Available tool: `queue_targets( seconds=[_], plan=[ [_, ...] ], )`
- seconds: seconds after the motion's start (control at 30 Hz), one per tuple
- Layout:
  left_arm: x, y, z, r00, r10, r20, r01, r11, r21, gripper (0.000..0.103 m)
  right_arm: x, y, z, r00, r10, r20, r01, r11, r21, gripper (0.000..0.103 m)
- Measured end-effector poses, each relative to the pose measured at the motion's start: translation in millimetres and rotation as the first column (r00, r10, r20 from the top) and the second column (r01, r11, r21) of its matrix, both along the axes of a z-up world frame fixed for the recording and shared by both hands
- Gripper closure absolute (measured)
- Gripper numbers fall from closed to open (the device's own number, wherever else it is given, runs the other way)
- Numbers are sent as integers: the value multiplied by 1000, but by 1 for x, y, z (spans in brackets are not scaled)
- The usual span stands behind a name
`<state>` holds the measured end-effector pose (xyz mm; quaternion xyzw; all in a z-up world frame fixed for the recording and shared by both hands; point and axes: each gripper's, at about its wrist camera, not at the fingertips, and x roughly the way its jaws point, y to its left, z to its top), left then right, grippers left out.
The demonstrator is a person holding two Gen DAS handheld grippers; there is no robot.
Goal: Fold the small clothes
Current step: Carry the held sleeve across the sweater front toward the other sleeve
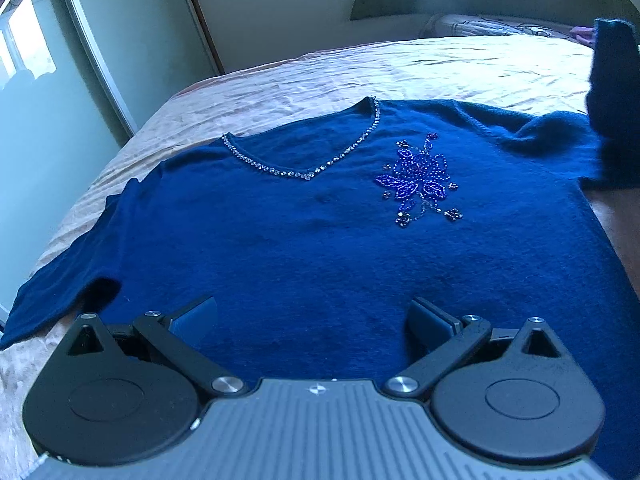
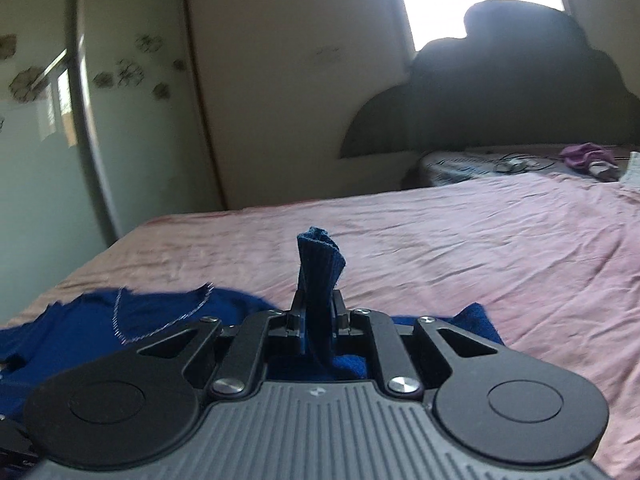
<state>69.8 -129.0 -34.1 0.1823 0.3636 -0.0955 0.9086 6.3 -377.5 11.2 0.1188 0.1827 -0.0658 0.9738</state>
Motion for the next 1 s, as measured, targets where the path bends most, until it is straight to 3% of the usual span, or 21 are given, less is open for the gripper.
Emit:
queue_targets(
  seconds=[0.63,1.0],
  plan=[
    [12,53,9,994,110,21,-109,993,-38,1,75,99,-4,965,205,-166,-217,974,-60,92],
    [23,101,12,979,205,10,-204,977,-65,1,97,154,-1,939,287,-190,-305,950,-69,92]
  ],
)
